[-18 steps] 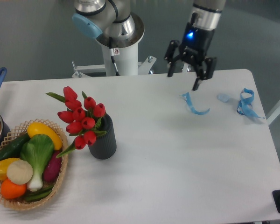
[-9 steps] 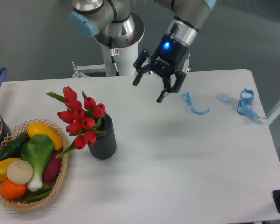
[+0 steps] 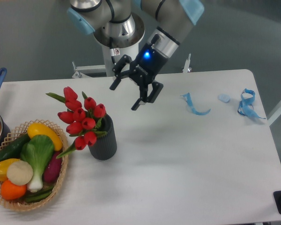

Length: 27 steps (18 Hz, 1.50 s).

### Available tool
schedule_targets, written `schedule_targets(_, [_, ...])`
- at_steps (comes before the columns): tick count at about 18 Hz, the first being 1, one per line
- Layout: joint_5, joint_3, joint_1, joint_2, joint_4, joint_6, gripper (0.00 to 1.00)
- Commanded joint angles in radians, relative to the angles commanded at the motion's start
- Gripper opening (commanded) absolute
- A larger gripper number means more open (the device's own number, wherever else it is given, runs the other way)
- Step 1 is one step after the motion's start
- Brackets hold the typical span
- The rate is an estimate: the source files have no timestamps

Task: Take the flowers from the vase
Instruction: 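Move the open gripper toward the red tulips in the black vase, then close the gripper around the tulip stems just above the vase rim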

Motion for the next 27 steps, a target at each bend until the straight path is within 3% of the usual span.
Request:
schedule_targets(2, [0.006, 0.003, -0.038, -0.014, 0.022, 0.000, 1.00])
schedule_targets(15, [0.044, 0.011, -0.109, -0.083, 0.062, 0.002, 1.00])
schedule_targets(19, [0.043, 0.009, -0.149, -0.127, 0.115, -0.002, 1.00])
schedule_targets(22, [0.043, 0.017, -0.152, -0.135, 0.120, -0.018, 1.00])
schedule_targets(23, [0.044, 0.018, -0.152, -0.135, 0.121, -0.018, 0.94])
schedule_targets(25, [0.043, 0.023, -0.152, -0.141, 0.120, -0.020, 0.71])
schedule_targets(27, [0.041, 0.041, -0.152, -0.155, 0.118, -0.021, 0.64])
